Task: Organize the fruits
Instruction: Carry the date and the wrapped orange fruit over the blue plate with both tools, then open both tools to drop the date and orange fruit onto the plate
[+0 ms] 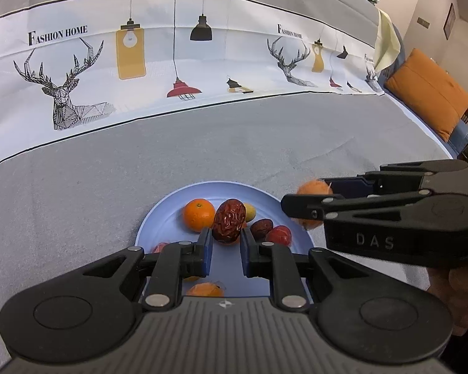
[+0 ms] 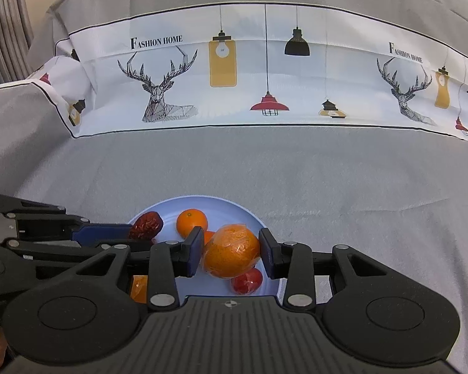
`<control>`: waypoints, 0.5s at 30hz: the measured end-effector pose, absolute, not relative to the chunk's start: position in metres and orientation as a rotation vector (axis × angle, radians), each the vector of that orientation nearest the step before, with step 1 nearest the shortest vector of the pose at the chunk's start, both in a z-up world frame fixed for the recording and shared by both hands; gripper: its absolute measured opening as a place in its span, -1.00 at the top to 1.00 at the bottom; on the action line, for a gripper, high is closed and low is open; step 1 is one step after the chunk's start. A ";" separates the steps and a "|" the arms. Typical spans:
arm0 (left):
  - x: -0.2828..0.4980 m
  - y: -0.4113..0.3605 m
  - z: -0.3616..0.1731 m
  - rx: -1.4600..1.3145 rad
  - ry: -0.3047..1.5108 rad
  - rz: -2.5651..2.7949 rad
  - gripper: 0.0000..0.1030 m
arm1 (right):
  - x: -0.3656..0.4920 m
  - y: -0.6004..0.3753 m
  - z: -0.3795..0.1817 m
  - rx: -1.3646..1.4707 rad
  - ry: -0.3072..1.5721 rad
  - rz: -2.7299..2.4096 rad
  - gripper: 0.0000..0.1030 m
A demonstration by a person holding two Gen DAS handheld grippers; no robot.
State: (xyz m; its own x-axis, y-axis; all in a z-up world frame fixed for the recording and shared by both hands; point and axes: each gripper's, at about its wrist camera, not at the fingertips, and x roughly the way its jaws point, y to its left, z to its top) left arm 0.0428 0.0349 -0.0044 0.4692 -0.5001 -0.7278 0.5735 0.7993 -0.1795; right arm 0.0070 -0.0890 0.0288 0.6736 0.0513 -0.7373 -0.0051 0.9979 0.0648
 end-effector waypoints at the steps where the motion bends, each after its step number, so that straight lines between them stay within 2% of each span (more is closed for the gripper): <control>1: 0.043 0.035 -0.005 0.095 0.859 -0.658 0.61 | 0.008 -0.089 0.029 0.055 0.835 0.034 0.22; 15: 0.041 0.036 -0.004 0.099 0.854 -0.669 0.61 | 0.009 -0.088 0.028 0.049 0.847 0.038 0.22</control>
State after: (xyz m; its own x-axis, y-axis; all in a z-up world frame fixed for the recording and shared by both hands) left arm 0.0414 0.0362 -0.0036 0.4676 -0.5058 -0.7249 0.5821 0.7934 -0.1781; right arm 0.0093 -0.0877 0.0276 0.6616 0.0529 -0.7480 -0.0136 0.9982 0.0585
